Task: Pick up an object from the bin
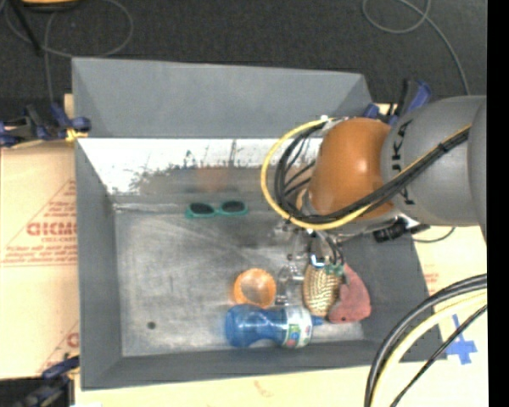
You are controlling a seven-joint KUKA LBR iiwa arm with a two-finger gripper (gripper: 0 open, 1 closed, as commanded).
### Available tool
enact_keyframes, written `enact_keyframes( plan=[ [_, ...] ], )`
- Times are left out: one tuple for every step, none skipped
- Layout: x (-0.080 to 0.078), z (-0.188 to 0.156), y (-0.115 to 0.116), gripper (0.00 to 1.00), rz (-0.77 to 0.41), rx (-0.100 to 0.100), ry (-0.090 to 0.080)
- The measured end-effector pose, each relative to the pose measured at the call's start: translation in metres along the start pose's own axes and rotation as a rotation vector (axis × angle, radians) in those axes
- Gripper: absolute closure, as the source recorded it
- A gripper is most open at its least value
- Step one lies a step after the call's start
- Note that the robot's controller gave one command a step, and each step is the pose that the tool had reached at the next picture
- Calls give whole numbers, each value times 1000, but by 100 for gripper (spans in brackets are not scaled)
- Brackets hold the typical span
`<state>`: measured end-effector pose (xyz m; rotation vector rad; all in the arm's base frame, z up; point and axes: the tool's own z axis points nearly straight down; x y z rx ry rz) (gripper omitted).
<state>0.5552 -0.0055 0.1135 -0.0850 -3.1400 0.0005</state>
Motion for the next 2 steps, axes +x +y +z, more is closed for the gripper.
enact_keyframes(
  plan=[
    [8,38,69,100,-159,0,-12],
    [8,38,69,100,-159,0,-12]
  ],
)
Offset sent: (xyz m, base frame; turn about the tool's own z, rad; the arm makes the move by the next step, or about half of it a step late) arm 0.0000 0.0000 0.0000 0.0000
